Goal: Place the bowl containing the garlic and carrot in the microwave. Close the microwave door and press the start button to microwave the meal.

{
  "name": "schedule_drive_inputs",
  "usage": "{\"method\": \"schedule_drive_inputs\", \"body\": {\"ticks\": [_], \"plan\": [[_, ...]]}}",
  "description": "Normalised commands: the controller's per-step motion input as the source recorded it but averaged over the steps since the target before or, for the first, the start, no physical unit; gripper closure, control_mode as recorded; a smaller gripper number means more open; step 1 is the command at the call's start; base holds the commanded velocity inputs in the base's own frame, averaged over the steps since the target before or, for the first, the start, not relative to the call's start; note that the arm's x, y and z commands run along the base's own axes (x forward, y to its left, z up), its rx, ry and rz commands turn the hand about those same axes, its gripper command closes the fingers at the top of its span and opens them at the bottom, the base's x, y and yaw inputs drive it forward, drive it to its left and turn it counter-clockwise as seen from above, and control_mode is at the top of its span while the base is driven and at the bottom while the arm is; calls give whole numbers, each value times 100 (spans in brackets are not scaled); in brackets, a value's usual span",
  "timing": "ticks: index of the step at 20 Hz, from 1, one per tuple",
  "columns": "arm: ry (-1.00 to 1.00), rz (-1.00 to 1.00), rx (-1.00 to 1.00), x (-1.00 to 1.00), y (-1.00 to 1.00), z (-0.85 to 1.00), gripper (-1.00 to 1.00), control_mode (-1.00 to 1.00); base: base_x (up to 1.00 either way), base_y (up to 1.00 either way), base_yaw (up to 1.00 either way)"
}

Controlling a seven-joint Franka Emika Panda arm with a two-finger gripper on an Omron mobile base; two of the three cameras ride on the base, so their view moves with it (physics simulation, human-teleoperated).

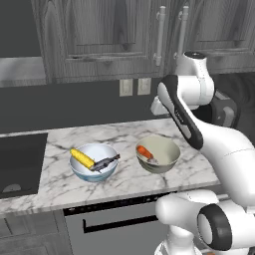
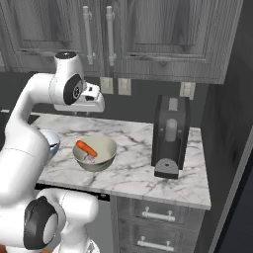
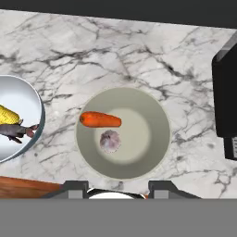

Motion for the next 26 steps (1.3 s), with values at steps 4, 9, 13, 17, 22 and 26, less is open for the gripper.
{"method": "schedule_drive_inputs", "body": {"ticks": [4, 9, 13, 17, 22, 26], "plan": [[0, -3, 0, -26, -4, -14, -100, -100, 0, 0, 0], [-2, -10, 1, -46, -28, -45, -100, -100, 0, 0, 0], [-2, -22, 10, -34, -43, -62, -100, -100, 0, 0, 0], [0, -17, 15, -5, -19, -45, -100, -100, 0, 0, 0], [0, -7, 22, 2, -19, -47, -100, -100, 0, 0, 0], [2, -7, 14, 4, -42, -57, -100, -100, 0, 0, 0]]}}
